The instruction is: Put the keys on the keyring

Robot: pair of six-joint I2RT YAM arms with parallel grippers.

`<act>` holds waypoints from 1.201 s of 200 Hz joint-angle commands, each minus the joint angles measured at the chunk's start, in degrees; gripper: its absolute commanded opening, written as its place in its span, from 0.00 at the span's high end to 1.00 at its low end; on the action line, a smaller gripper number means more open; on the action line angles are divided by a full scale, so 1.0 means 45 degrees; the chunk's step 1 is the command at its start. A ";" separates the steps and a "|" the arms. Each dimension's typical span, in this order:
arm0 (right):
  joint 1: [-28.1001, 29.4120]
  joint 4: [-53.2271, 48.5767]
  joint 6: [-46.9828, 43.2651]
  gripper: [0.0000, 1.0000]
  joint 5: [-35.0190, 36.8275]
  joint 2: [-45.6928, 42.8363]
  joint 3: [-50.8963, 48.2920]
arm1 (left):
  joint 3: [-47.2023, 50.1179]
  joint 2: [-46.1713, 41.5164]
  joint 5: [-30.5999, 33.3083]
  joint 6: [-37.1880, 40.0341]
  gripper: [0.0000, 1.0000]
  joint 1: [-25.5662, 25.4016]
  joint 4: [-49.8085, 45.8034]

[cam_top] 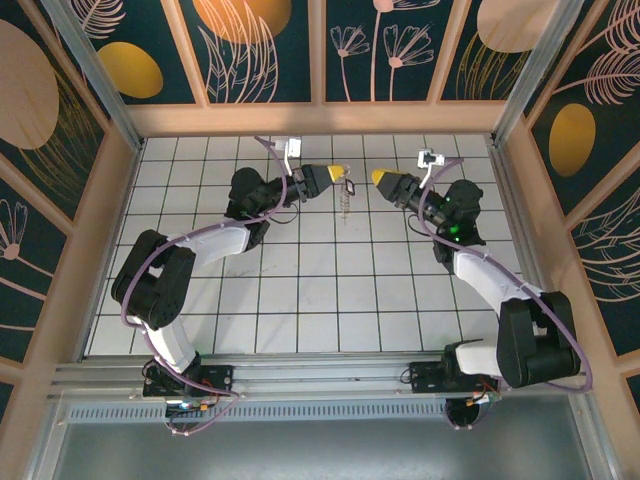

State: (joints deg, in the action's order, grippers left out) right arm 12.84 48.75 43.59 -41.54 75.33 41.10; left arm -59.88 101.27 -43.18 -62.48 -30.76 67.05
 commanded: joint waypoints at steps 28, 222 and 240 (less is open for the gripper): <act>0.0795 0.2590 0.1121 0.58 0.1240 0.0688 0.0717 | 0.0113 0.0072 0.0666 -0.1082 1.00 -0.0190 0.2184; 0.2207 0.5984 0.2161 0.76 0.1770 0.2211 0.0180 | 0.0084 0.0146 0.0865 -0.1190 1.00 -0.0332 0.2260; 0.2258 0.5964 0.2146 0.81 0.1799 0.2254 0.0105 | 0.0064 0.0146 0.0865 -0.1203 1.00 -0.0324 0.2264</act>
State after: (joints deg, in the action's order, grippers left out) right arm 21.98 72.31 53.10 -33.23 84.82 42.33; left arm -59.13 101.62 -39.75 -67.20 -31.94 73.47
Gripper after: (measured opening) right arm 0.217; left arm 0.049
